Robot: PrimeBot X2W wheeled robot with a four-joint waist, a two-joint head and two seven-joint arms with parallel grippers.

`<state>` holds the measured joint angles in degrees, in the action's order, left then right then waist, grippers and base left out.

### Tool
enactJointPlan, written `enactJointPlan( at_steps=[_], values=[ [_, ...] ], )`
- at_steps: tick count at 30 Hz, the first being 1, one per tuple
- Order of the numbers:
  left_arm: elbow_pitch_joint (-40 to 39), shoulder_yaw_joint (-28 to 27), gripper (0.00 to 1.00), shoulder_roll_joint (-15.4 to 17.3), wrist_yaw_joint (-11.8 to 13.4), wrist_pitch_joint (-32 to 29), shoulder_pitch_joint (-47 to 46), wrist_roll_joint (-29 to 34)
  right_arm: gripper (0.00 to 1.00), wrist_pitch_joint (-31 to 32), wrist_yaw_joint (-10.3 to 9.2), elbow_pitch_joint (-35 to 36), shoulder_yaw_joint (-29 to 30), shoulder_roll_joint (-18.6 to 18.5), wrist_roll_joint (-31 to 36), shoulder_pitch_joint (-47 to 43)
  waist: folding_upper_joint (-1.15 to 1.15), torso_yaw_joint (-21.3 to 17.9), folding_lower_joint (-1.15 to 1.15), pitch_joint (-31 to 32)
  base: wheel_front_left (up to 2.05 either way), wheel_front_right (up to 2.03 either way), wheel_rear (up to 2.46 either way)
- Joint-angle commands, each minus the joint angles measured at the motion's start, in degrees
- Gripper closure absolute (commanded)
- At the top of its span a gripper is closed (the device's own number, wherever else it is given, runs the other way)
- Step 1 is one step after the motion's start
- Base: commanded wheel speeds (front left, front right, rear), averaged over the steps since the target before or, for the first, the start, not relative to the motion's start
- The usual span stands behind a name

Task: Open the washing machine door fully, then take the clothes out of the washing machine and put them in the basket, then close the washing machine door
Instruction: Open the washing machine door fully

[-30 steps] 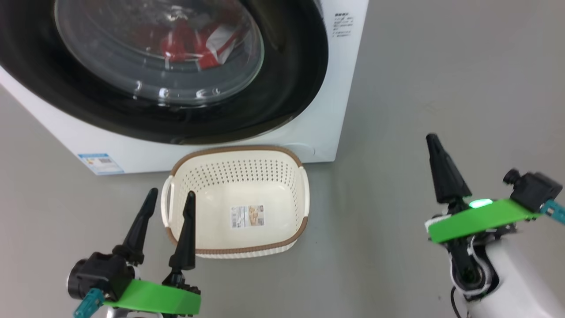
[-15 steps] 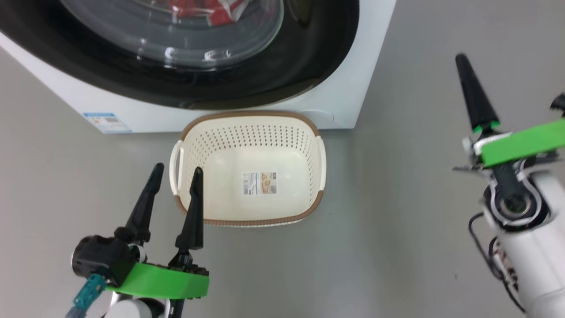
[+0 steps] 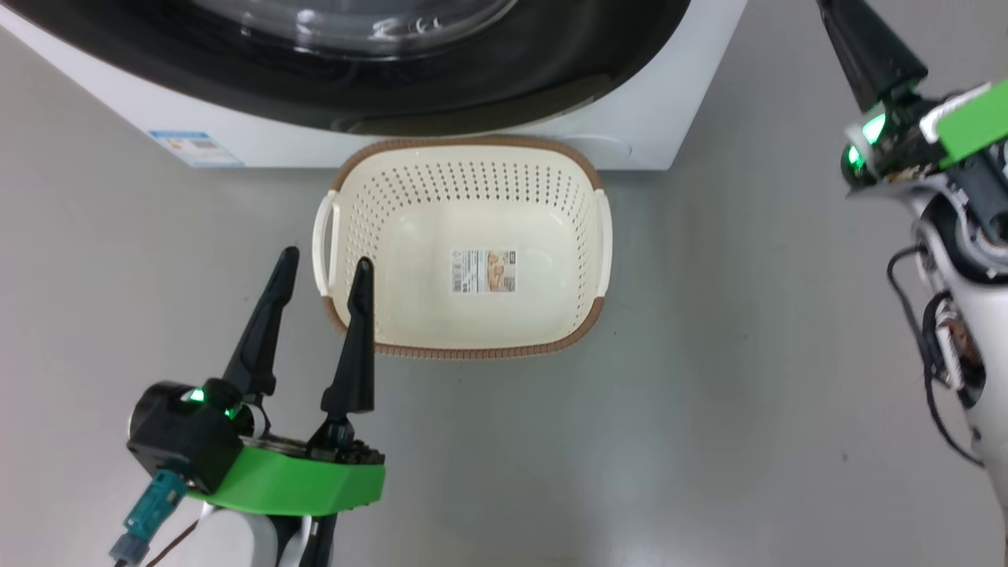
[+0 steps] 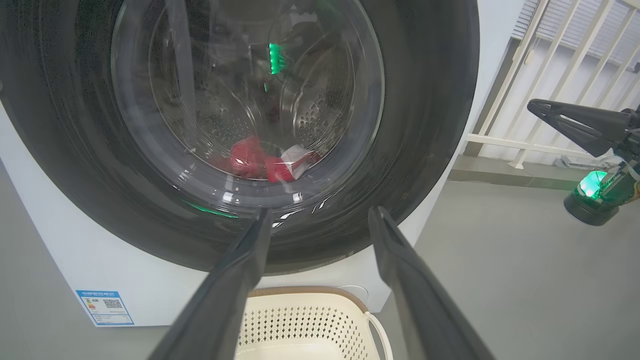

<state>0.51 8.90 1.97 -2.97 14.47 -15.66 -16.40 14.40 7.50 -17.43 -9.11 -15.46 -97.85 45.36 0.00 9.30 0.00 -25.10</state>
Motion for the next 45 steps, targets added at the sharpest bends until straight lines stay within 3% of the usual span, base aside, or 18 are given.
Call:
enactJointPlan(
  at_steps=[1,7,26,45],
  values=[
    [-1.73,-1.52,0.00,0.91,0.35,0.52,-1.09,-0.19,1.00,1.05,-0.01,1.17,-0.52,-0.09,-0.94,1.51,0.00,0.62,0.00,-1.50,0.00,0.00,0.00],
    [-2.53,-0.58,0.00,0.91,0.88,0.52,-1.93,-0.23,1.00,6.44,-0.01,-0.92,-0.44,0.21,-1.47,7.62,0.00,1.30,0.00,-3.70,0.00,0.00,0.00],
    [-4.61,0.74,0.00,0.91,2.97,0.52,-3.79,0.10,1.00,13.70,-0.01,-12.38,-1.34,1.40,1.46,23.19,0.00,3.74,0.00,-9.78,0.00,0.00,0.00],
    [-3.68,0.64,0.00,0.91,3.58,0.52,-4.41,1.75,1.00,23.51,-0.01,-14.54,-5.99,1.85,3.60,25.92,0.00,3.29,0.00,-8.64,0.00,0.00,0.00]
  ],
)
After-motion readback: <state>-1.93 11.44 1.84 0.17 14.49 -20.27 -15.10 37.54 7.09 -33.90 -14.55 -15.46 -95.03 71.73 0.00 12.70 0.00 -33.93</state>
